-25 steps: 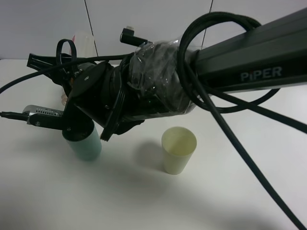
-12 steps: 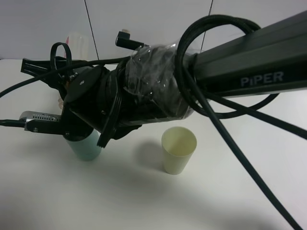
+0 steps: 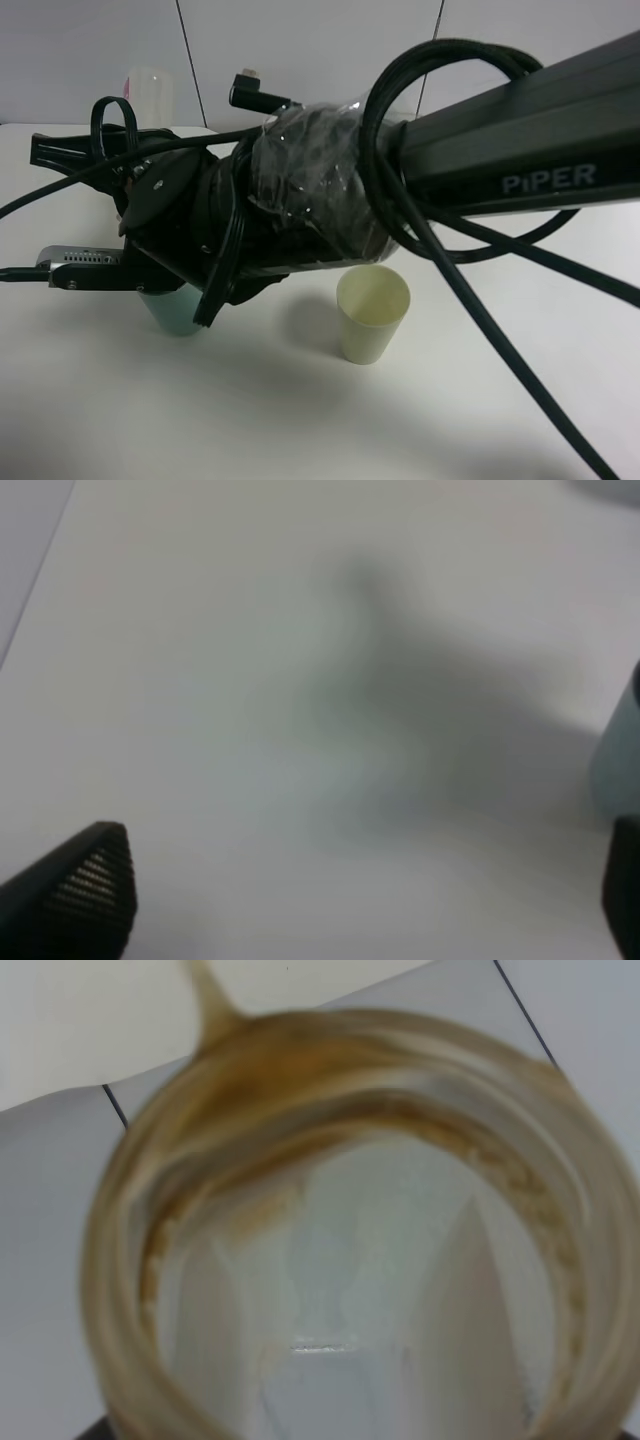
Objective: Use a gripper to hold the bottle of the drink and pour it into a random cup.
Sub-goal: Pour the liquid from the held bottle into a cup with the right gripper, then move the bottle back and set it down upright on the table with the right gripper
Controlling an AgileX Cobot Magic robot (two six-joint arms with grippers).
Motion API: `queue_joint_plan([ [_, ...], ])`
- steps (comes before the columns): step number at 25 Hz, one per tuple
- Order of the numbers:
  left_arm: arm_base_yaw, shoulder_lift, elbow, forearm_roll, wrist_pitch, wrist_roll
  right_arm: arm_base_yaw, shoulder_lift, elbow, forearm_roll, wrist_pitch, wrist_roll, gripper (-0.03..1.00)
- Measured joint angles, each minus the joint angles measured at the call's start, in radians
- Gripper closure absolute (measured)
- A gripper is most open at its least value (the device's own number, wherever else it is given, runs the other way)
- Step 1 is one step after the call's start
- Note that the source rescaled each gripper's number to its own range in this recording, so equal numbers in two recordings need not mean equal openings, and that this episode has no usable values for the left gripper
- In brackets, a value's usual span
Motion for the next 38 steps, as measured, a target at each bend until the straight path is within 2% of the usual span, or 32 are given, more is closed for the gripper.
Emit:
queue_joint_plan([
  [6,0.000,0.000,0.000,0.000,0.000,0.000,0.001,0.000,0.000,0.000,0.022,0.000,0.97],
  [9,0.000,0.000,0.000,0.000,0.000,0.000,0.001,0.000,0.000,0.002,0.027,0.097,0.97],
  [12,0.000,0.000,0.000,0.000,0.000,0.000,0.001,0.000,0.000,0.030,0.031,0.288,0.97],
  [17,0.000,0.000,0.000,0.000,0.000,0.000,-0.011,-0.002,0.000,0.058,0.031,0.679,0.97],
  [22,0.000,0.000,0.000,0.000,0.000,0.000,-0.041,-0.040,-0.001,0.169,0.031,1.085,0.97],
  [25,0.000,0.000,0.000,0.000,0.000,0.000,-0.072,-0.085,-0.001,0.229,0.032,1.243,0.97],
  [29,0.000,0.000,0.000,0.000,0.000,0.000,-0.125,-0.156,-0.001,0.328,0.035,1.346,0.97],
  [38,0.000,0.000,0.000,0.000,0.000,0.000,-0.274,-0.293,-0.001,0.584,0.051,1.372,0.97],
])
